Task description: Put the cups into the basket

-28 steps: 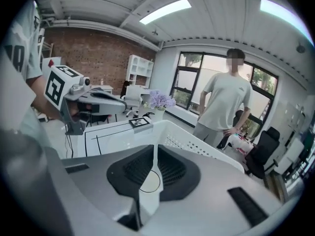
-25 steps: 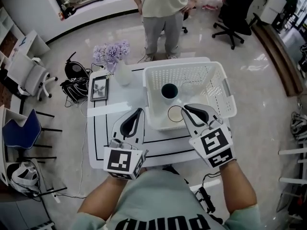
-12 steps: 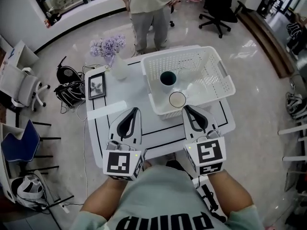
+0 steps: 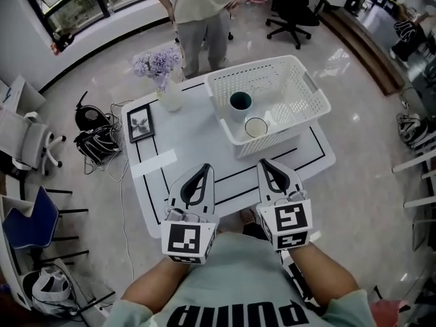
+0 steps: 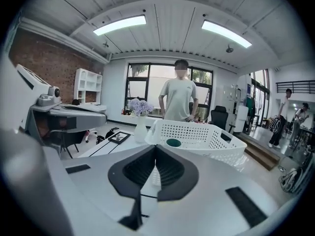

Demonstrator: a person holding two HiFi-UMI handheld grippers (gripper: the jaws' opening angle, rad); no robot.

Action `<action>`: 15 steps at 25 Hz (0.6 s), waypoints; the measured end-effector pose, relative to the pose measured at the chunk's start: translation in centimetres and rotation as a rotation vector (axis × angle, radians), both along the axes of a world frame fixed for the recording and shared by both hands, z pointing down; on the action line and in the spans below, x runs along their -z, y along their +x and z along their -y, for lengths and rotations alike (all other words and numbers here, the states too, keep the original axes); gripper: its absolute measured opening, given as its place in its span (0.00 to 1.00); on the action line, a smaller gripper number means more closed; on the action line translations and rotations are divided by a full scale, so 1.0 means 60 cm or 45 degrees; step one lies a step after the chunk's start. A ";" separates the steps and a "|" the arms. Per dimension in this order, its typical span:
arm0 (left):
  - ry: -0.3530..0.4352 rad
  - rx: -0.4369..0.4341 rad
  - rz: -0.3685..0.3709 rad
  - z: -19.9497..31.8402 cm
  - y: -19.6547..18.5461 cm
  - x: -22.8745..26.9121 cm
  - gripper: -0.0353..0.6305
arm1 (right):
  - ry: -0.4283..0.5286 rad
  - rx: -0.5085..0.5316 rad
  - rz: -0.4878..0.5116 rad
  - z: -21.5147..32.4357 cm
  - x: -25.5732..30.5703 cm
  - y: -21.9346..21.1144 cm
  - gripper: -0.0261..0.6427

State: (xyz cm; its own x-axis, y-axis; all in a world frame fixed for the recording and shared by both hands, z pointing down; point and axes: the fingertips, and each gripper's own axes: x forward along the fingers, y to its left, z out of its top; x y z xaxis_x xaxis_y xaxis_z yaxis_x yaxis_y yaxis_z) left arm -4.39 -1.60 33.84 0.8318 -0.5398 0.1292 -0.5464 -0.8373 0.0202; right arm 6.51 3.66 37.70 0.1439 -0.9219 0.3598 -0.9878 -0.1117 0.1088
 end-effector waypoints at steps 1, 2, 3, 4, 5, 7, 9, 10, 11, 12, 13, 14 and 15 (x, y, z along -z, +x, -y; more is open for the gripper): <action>0.006 -0.017 -0.002 -0.006 -0.004 0.000 0.06 | 0.001 -0.016 0.004 -0.005 -0.002 -0.006 0.07; 0.013 -0.034 -0.009 -0.011 -0.009 0.000 0.06 | 0.002 -0.031 0.009 -0.010 -0.003 -0.013 0.07; 0.016 -0.048 -0.019 -0.016 -0.015 0.002 0.06 | 0.002 -0.045 0.012 -0.015 -0.002 -0.020 0.07; 0.013 -0.056 -0.029 -0.021 -0.021 0.004 0.06 | 0.003 -0.054 0.011 -0.020 0.000 -0.028 0.07; 0.006 -0.061 -0.039 -0.025 -0.027 0.006 0.06 | 0.004 -0.059 0.008 -0.025 0.003 -0.037 0.07; -0.007 -0.063 -0.053 -0.035 -0.039 0.009 0.06 | 0.010 -0.060 0.000 -0.036 0.010 -0.051 0.07; -0.008 -0.061 -0.056 -0.045 -0.046 0.011 0.06 | 0.020 -0.060 -0.003 -0.048 0.015 -0.059 0.07; -0.009 -0.060 -0.054 -0.051 -0.049 0.010 0.06 | 0.025 -0.063 -0.001 -0.054 0.017 -0.059 0.07; -0.011 -0.058 -0.051 -0.057 -0.051 0.008 0.06 | 0.032 -0.068 0.000 -0.061 0.017 -0.058 0.07; -0.014 -0.054 -0.047 -0.063 -0.054 0.005 0.06 | 0.040 -0.074 0.003 -0.067 0.017 -0.057 0.07; -0.018 -0.049 -0.041 -0.068 -0.057 0.000 0.06 | 0.046 -0.077 0.006 -0.073 0.016 -0.057 0.07; -0.022 -0.044 -0.037 -0.073 -0.059 -0.003 0.06 | 0.051 -0.078 0.010 -0.079 0.016 -0.057 0.07; -0.025 -0.039 -0.036 -0.078 -0.059 -0.005 0.06 | 0.054 -0.076 0.012 -0.086 0.015 -0.056 0.07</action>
